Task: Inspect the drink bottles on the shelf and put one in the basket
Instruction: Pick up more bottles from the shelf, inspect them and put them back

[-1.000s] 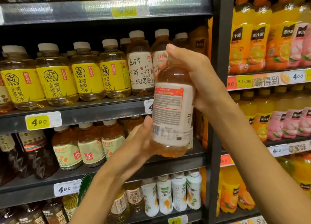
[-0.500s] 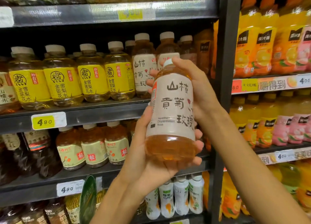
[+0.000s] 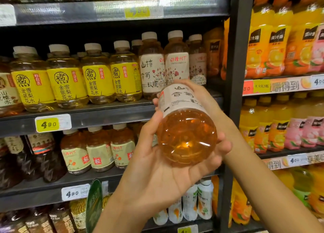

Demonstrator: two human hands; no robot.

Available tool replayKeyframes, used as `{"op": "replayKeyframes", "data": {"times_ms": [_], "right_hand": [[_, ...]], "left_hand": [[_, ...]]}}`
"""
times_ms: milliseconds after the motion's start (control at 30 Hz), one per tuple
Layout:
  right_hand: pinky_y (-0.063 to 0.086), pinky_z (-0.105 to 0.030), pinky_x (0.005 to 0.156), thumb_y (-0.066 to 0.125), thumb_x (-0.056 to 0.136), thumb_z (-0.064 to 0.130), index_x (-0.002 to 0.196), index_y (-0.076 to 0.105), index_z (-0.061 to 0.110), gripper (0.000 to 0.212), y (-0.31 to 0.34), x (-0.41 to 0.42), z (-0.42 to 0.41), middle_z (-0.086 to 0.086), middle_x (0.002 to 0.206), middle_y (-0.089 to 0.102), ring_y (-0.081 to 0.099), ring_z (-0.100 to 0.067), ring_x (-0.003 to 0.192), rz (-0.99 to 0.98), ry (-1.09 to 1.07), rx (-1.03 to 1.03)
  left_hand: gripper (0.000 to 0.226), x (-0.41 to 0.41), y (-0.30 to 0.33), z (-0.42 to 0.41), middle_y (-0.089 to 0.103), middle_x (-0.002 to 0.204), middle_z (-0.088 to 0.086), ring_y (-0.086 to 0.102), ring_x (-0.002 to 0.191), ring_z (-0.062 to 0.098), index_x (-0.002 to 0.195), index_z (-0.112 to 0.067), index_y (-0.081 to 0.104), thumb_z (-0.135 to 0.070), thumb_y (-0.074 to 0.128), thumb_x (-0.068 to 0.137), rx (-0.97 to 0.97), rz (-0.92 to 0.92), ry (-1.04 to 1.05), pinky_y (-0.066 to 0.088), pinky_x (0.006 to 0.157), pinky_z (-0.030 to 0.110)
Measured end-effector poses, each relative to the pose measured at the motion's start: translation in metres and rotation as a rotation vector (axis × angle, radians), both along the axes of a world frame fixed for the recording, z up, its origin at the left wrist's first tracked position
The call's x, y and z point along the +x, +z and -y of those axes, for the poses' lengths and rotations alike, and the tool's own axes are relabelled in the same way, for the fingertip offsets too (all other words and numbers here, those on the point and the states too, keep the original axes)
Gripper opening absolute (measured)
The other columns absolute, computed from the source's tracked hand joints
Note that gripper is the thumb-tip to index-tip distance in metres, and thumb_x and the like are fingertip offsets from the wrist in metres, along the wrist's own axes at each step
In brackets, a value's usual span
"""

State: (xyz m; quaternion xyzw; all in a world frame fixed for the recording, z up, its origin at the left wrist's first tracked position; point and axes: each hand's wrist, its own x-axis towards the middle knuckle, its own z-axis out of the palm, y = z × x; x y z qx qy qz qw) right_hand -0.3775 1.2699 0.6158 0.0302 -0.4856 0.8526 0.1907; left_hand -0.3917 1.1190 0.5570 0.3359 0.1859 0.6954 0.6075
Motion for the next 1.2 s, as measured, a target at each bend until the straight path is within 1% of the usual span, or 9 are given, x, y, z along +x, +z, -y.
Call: {"op": "replayKeyframes", "data": {"times_ms": [33,100,167,267,400,500,700,967,1200], "right_hand": [[0.056,-0.024,0.052,0.046,0.097,0.017,0.083,0.056,0.006,0.021,0.003,-0.001,-0.001,-0.009,0.062,0.064,0.065,-0.015,0.05,-0.028,0.016,-0.053],[0.059,-0.035,0.068,0.053,0.093,0.017,0.095,0.056,0.005,0.013,0.007,0.003,0.0,-0.012,0.072,0.067,0.068,-0.024,0.069,-0.115,0.018,-0.033],[0.057,-0.04,0.078,0.057,0.09,0.017,0.093,0.06,0.009,0.01,0.01,0.004,-0.001,-0.011,0.078,0.068,0.066,-0.03,0.083,-0.155,-0.08,0.064],[0.057,-0.04,0.075,0.06,0.09,0.016,0.087,0.061,0.012,0.005,0.012,0.003,-0.002,-0.009,0.081,0.068,0.066,-0.029,0.086,-0.194,-0.232,0.193],[0.056,-0.046,0.082,0.061,0.089,0.013,0.1,0.061,0.011,0.011,0.014,0.006,-0.002,-0.011,0.089,0.069,0.068,-0.036,0.092,-0.249,-0.328,0.326],[0.054,-0.049,0.088,0.063,0.088,0.015,0.108,0.06,0.012,0.02,0.016,0.008,0.002,-0.01,0.091,0.07,0.066,-0.04,0.101,-0.3,-0.408,0.451],[0.056,-0.035,0.087,0.055,0.085,0.034,0.121,0.054,0.022,0.038,0.015,0.014,0.008,-0.007,0.113,0.067,0.068,-0.017,0.1,-0.34,-0.373,0.642],[0.05,-0.023,0.089,0.067,0.081,0.018,0.124,0.05,0.013,0.047,0.001,0.03,-0.001,-0.007,0.116,0.062,0.061,-0.013,0.109,-0.33,-0.323,1.035],[0.049,-0.034,0.094,0.07,0.077,0.006,0.108,0.049,0.014,0.038,-0.013,0.037,0.0,-0.012,0.114,0.062,0.059,-0.024,0.114,-0.483,-0.296,1.095]], "left_hand": [[0.069,-0.005,-0.001,-0.001,0.053,0.122,0.035,0.059,0.109,0.043,0.13,0.012,0.046,-0.034,0.07,0.085,0.003,-0.007,-0.022,0.052,0.092,0.042],[0.07,-0.017,-0.002,-0.002,0.055,0.121,0.035,0.061,0.105,0.043,0.131,0.006,0.049,-0.033,0.074,0.08,0.009,-0.128,0.022,0.055,0.085,0.044],[0.07,-0.027,-0.003,-0.004,0.061,0.119,0.031,0.065,0.102,0.043,0.132,-0.006,0.054,-0.033,0.079,0.072,-0.048,-0.187,0.16,0.057,0.081,0.05],[0.067,-0.036,-0.006,-0.004,0.07,0.115,0.014,0.068,0.104,0.032,0.128,-0.017,0.056,-0.039,0.073,0.067,-0.149,-0.371,0.465,0.056,0.084,0.051],[0.07,-0.034,-0.01,-0.003,0.07,0.117,-0.002,0.067,0.107,0.018,0.127,-0.027,0.052,-0.052,0.069,0.064,-0.183,-0.87,0.717,0.055,0.089,0.038],[0.073,-0.034,-0.012,-0.007,0.068,0.113,-0.016,0.065,0.103,0.003,0.12,-0.038,0.05,-0.052,0.077,0.054,-0.161,-1.103,0.857,0.054,0.081,0.021],[0.074,-0.038,-0.022,-0.015,0.069,0.111,-0.017,0.066,0.1,0.0,0.121,-0.034,0.05,-0.037,0.083,0.054,-0.046,-1.126,0.982,0.051,0.076,0.011],[0.083,-0.059,-0.033,-0.028,0.064,0.116,-0.01,0.062,0.107,0.002,0.127,-0.027,0.045,-0.016,0.091,0.059,-0.081,-1.203,1.111,0.053,0.083,0.02],[0.086,-0.069,-0.039,-0.036,0.06,0.117,-0.023,0.059,0.11,-0.003,0.122,-0.049,0.043,-0.019,0.091,0.057,-0.001,-1.228,1.242,0.05,0.081,0.011]]}}
